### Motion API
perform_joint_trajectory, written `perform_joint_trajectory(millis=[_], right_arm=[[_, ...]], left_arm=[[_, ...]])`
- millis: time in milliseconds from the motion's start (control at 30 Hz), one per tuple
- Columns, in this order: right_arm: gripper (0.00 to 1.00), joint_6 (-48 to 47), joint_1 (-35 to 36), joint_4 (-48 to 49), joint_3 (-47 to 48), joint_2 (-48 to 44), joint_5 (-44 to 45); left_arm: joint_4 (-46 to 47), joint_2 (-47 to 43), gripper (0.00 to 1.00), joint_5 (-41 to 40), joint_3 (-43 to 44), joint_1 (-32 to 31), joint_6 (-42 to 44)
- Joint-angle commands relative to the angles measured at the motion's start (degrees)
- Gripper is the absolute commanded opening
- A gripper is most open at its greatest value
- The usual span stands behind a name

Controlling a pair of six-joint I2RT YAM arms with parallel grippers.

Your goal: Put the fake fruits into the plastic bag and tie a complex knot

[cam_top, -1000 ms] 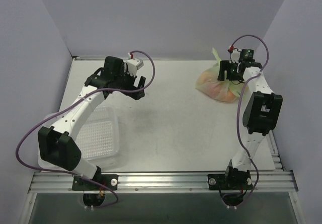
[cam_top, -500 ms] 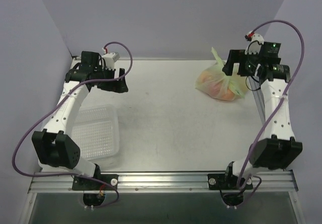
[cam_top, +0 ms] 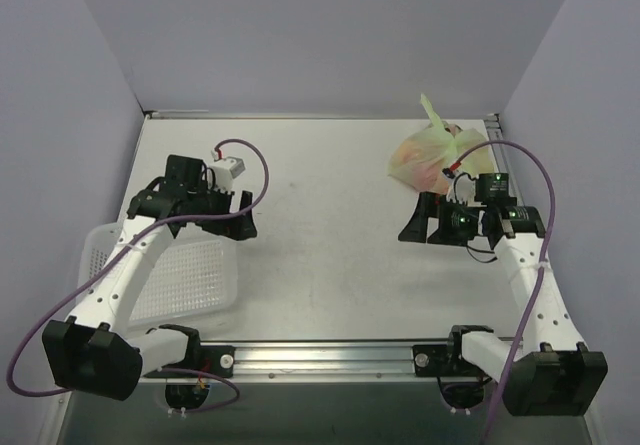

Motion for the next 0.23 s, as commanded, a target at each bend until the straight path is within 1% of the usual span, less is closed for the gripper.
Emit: perform_joint_trajectory(millis=[0,100,133,200], right_arm=[[1.0,1.77,2.54,0.04,-3.56,-5.42,-5.16],[1.0,2.48,2.82,1.01,-6.65,-7.97,-5.87],[1.0,2.13,2.82,0.58,-7.17,-9.72,-4.91],[1.0,2.21,2.82,0.05,-7.18,-10.09,-4.64]], left_arm=[[1.0,-2.11,0.98,0.05,-2.17,-4.19,0.35],[1.09,-2.29,0.97,-2.41,-3.58,-7.08,-0.35],[1.35,-2.72,0.97,-2.24,-4.01,-7.62,-0.62],[1.62,-3.59,0.97,-2.24,-4.11,-7.54,-0.18]])
